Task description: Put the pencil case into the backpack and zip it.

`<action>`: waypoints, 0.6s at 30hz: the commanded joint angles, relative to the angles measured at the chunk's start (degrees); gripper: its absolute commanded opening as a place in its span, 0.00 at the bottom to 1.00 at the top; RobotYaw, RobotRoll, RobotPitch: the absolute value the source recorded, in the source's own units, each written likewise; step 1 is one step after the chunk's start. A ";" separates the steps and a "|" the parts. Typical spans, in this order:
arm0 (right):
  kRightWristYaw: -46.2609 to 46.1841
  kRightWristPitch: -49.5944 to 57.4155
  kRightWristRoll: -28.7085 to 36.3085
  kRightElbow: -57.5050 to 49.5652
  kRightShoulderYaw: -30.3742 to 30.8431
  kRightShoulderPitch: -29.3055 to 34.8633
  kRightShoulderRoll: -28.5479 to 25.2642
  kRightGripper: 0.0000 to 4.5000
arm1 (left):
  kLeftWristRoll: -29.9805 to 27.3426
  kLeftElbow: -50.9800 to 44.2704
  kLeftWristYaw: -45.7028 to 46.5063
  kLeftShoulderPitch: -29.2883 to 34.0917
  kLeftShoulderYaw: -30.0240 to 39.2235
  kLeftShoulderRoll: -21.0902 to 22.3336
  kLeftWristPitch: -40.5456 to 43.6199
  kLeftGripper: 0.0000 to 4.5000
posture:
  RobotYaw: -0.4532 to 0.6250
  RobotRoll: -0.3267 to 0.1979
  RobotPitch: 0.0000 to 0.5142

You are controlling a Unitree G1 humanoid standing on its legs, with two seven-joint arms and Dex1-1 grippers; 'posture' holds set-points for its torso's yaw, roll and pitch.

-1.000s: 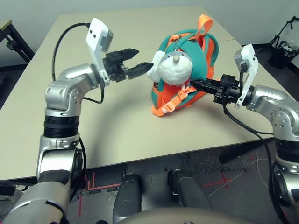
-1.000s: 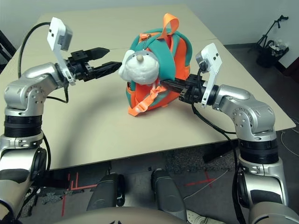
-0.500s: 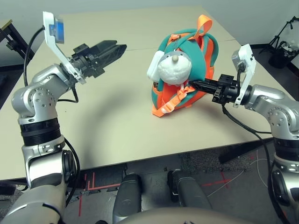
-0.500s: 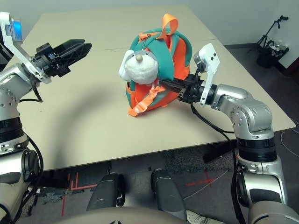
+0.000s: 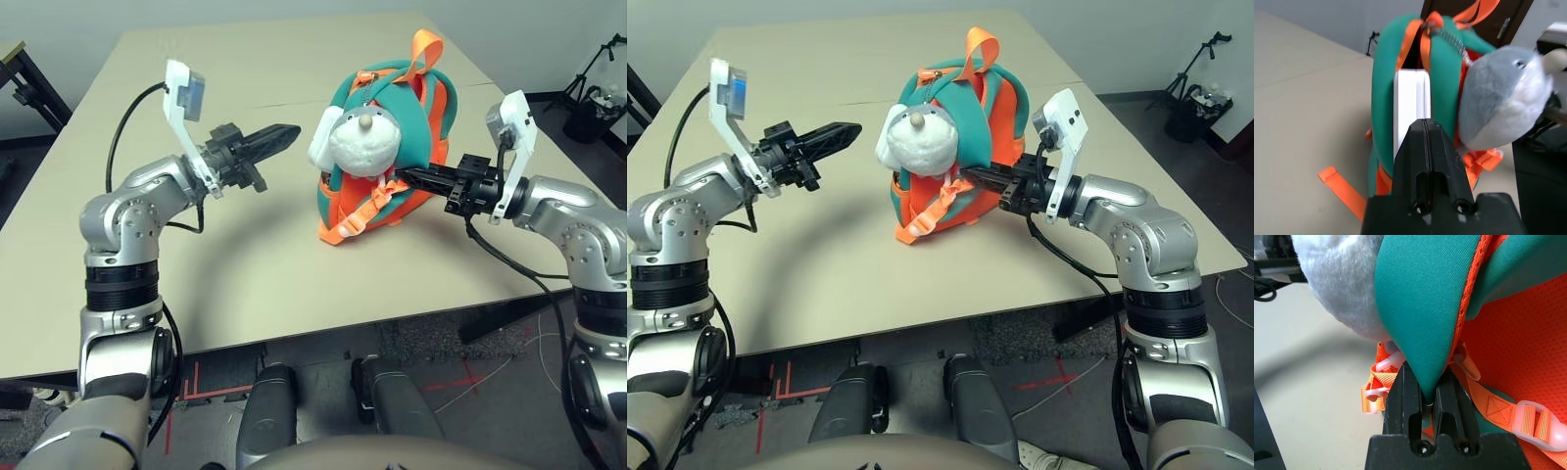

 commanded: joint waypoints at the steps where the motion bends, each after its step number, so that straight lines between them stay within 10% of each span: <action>1: 0.28 -0.64 0.71 -0.62 0.19 -0.71 0.22 0.00 | 2.70 3.79 -1.66 -1.91 -2.34 -0.81 -2.75 0.01 | 0.30 0.62 0.18; 18: -0.52 -0.55 1.06 -2.05 0.66 -0.31 1.33 0.00 | 13.37 22.11 -1.53 -9.72 -8.22 -11.75 -15.39 0.01 | 0.28 0.62 0.15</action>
